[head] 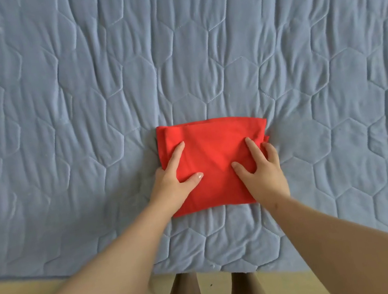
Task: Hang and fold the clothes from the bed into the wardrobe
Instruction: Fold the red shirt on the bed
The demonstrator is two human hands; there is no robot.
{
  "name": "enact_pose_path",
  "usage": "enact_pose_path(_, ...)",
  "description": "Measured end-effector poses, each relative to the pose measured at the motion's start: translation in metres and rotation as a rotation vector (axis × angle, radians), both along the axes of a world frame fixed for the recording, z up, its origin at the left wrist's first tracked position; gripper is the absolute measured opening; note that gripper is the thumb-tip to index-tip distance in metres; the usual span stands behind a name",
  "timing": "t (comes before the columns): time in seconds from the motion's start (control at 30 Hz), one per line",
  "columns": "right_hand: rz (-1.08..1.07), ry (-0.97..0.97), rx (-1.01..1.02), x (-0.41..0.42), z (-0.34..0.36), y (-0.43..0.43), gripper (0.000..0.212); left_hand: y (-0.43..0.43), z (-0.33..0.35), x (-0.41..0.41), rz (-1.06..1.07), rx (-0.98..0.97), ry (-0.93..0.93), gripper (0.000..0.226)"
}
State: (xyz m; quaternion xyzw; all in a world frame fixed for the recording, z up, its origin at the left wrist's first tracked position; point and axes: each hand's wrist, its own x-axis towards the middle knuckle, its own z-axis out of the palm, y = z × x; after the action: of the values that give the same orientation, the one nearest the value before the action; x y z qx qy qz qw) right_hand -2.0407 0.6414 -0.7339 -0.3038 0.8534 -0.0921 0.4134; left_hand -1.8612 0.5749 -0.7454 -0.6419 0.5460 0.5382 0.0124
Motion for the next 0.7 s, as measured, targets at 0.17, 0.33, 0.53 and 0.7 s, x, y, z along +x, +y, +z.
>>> enact_pose_path(0.17, -0.058, -0.150, 0.053, -0.012, 0.037, -0.011, 0.062, -0.011, 0.033, 0.008, 0.159, 0.121, 0.142, 0.076)
enact_pose_path(0.33, 0.011, -0.153, 0.014, 0.009, 0.095, -0.011, 0.057, -0.003, 0.088, 0.030, 0.269, 0.146, 0.124, 0.074)
enact_pose_path(0.53, -0.177, -0.283, -0.134, 0.025, 0.182, -0.046, 0.089, -0.015, 0.178, 0.059, 0.438, 0.021, 0.166, 0.069)
enact_pose_path(0.7, -0.417, -0.698, -0.022, 0.041, 0.285, -0.087, 0.076, -0.030, 0.280, 0.091, 0.521, -0.114, 0.203, 0.066)
